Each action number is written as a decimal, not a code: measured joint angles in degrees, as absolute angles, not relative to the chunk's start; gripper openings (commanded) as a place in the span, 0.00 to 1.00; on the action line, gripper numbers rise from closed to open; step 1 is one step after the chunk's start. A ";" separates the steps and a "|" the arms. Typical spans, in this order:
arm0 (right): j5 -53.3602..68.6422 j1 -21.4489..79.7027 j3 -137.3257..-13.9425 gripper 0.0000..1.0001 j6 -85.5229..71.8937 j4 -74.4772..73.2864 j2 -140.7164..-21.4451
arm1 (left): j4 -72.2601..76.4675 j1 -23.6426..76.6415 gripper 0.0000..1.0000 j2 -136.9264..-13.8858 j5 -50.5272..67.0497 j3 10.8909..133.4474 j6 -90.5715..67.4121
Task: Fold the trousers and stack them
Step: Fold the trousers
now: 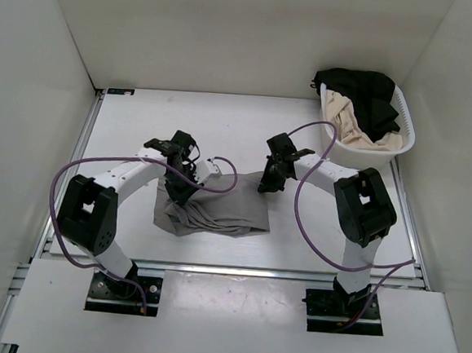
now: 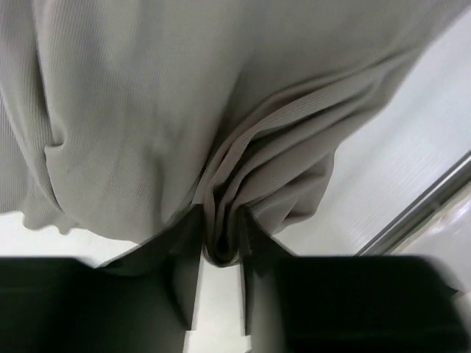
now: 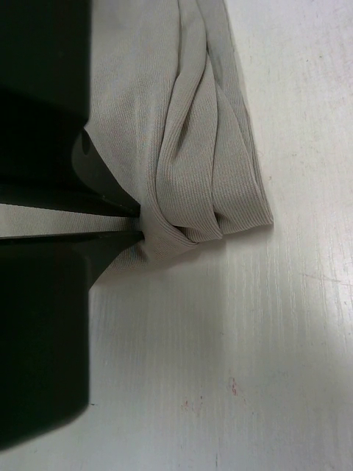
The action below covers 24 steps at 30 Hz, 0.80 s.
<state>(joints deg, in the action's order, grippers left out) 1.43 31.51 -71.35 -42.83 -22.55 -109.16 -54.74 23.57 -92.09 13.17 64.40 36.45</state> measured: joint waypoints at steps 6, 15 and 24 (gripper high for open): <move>1.43 31.51 -71.20 0.18 -42.68 -22.52 -109.16 | -53.84 23.57 0.14 -91.42 12.40 59.72 36.01; 1.45 31.51 -70.67 0.18 -42.65 -22.65 -109.16 | -58.02 23.57 0.37 -79.07 12.91 49.15 41.98; 0.43 31.51 -70.83 0.70 -39.66 -24.51 -108.05 | -62.08 22.98 0.61 -79.00 14.66 49.17 44.71</move>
<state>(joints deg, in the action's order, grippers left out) 0.43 31.51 -70.83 -39.66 -24.51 -108.05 -62.08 22.98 -79.00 14.66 49.17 44.71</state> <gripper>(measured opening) 0.563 0.604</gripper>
